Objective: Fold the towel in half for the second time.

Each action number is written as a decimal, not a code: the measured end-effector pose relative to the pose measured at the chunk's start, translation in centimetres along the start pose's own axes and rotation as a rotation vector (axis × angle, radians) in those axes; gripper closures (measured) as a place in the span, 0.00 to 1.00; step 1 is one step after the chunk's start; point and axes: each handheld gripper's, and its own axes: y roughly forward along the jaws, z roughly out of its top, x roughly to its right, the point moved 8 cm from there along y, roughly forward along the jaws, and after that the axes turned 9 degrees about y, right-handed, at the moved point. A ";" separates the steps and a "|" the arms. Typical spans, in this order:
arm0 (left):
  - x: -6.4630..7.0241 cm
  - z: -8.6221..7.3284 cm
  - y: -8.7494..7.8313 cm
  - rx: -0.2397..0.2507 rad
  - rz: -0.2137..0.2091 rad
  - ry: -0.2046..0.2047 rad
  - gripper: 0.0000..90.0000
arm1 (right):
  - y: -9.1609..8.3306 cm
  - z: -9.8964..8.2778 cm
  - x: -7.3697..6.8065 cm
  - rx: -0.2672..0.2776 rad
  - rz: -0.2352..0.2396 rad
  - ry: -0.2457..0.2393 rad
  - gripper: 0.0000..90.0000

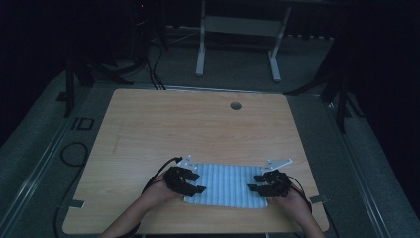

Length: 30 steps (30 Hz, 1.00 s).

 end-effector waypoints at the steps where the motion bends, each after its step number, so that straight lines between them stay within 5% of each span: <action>1: -0.3 -0.2 0.2 -0.013 0.001 0.006 0.48 | 0.2 0.1 0.2 0.001 0.005 0.002 0.58; 15: -5.3 0.8 0.7 -0.022 0.077 -0.041 0.53 | 3.0 4.3 3.9 0.033 0.012 0.028 0.57; 30: -9.9 0.7 -0.2 -0.093 0.157 -0.054 0.53 | 6.2 9.1 5.1 -0.004 -0.001 0.014 0.56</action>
